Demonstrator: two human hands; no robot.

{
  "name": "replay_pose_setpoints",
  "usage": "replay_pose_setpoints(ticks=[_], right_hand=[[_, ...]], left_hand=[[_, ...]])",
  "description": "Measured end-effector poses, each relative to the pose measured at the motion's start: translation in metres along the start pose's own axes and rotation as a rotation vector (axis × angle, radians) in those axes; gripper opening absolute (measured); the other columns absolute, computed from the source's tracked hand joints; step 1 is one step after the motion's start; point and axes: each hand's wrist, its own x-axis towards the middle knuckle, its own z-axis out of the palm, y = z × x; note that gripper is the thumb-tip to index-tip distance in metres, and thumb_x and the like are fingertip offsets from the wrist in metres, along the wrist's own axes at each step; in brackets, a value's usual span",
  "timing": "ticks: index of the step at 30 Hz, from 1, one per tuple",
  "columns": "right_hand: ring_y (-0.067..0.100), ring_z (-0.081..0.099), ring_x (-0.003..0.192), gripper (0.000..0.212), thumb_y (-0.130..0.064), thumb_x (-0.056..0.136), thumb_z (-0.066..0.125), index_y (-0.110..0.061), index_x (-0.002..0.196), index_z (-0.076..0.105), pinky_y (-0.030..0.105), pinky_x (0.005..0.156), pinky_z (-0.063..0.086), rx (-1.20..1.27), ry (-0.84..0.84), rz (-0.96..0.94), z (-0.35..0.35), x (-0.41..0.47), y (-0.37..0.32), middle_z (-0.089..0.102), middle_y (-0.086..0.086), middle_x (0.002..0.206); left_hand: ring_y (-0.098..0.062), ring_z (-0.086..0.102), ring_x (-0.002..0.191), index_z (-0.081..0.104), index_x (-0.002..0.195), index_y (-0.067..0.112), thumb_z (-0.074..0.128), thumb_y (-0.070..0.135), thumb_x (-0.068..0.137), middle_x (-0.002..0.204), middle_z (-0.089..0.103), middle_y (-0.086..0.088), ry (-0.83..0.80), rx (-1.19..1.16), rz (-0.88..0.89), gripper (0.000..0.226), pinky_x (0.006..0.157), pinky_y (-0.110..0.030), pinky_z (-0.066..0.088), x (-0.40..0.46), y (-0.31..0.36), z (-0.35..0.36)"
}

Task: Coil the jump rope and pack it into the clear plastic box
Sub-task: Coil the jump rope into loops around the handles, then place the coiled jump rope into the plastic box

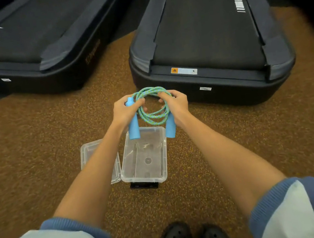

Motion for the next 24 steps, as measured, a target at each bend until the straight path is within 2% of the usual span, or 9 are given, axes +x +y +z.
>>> replay_pose_setpoints(ticks=[3,7,10,12,14,16,19,21,24], right_hand=[[0.012,0.057,0.058,0.002,-0.013,0.083,0.069,-0.011,0.084,0.07,0.029,0.06,0.048,-0.034,0.024,0.039,0.008,0.004,0.03,0.065,0.001,0.067],[0.011,0.057,0.061,0.001,-0.014,0.083,0.068,-0.014,0.083,0.07,0.031,0.064,0.048,-0.063,0.033,0.114,0.025,0.01,0.076,0.064,-0.002,0.067],[0.011,0.058,0.065,0.009,-0.015,0.083,0.067,-0.012,0.09,0.072,0.028,0.064,0.047,-0.1,0.064,0.151,0.038,0.011,0.107,0.065,-0.001,0.07],[0.014,0.06,0.067,0.014,-0.015,0.082,0.066,-0.009,0.093,0.072,0.028,0.065,0.048,-0.122,0.09,0.186,0.045,0.014,0.129,0.069,0.003,0.075],[0.022,0.066,0.076,0.018,-0.02,0.08,0.067,-0.012,0.094,0.073,0.036,0.074,0.055,-0.172,0.125,0.21,0.053,0.019,0.151,0.073,0.01,0.088],[0.032,0.067,0.088,0.02,-0.022,0.08,0.065,-0.015,0.098,0.072,0.044,0.083,0.054,-0.264,0.148,0.203,0.055,0.02,0.167,0.073,0.012,0.097],[0.038,0.063,0.1,0.023,-0.017,0.089,0.058,-0.011,0.108,0.069,0.039,0.083,0.046,-0.436,0.124,0.164,0.054,0.023,0.182,0.069,0.019,0.108],[0.039,0.061,0.103,0.023,-0.017,0.092,0.054,-0.009,0.109,0.067,0.039,0.081,0.045,-0.528,0.089,0.144,0.053,0.024,0.192,0.067,0.022,0.11],[0.037,0.061,0.099,0.021,-0.015,0.094,0.05,-0.008,0.107,0.064,0.035,0.075,0.042,-0.607,0.047,0.113,0.058,0.026,0.2,0.066,0.021,0.108]], left_hand=[[-0.024,0.06,0.074,0.068,0.082,0.013,0.075,0.013,0.077,0.07,0.069,-0.005,0.04,0.071,-0.018,0.008,0.073,-0.042,0.053,0.007,-0.032,-0.006],[-0.002,0.052,0.059,0.067,0.091,0.009,0.074,0.013,0.079,0.071,0.059,0.003,0.113,0.148,-0.065,0.015,0.053,-0.018,0.046,0.011,-0.076,-0.015],[0.002,0.055,0.061,0.067,0.101,0.005,0.073,0.009,0.08,0.082,0.064,-0.001,0.142,0.17,-0.082,0.022,0.055,-0.01,0.045,0.016,-0.112,-0.023],[-0.001,0.059,0.066,0.067,0.102,0.002,0.073,0.008,0.08,0.087,0.065,-0.007,0.149,0.183,-0.1,0.024,0.064,-0.018,0.049,0.017,-0.133,-0.025],[-0.014,0.059,0.076,0.067,0.099,0.006,0.071,0.005,0.08,0.09,0.066,-0.009,0.158,0.191,-0.1,0.019,0.074,-0.03,0.049,0.02,-0.153,-0.024],[-0.018,0.059,0.08,0.066,0.096,0.012,0.069,0.003,0.08,0.091,0.066,-0.008,0.163,0.231,-0.097,0.018,0.08,-0.033,0.049,0.022,-0.17,-0.021],[-0.032,0.066,0.086,0.067,0.1,0.008,0.067,0.019,0.076,0.095,0.07,-0.018,0.168,0.332,-0.105,0.027,0.083,-0.045,0.052,0.026,-0.196,-0.018],[-0.036,0.066,0.089,0.065,0.107,0.005,0.067,0.019,0.077,0.098,0.069,-0.021,0.156,0.414,-0.087,0.033,0.083,-0.042,0.052,0.027,-0.211,-0.015],[-0.033,0.066,0.087,0.06,0.114,0.005,0.062,0.008,0.085,0.098,0.069,-0.02,0.166,0.526,-0.046,0.029,0.076,-0.033,0.045,0.027,-0.224,-0.013]])
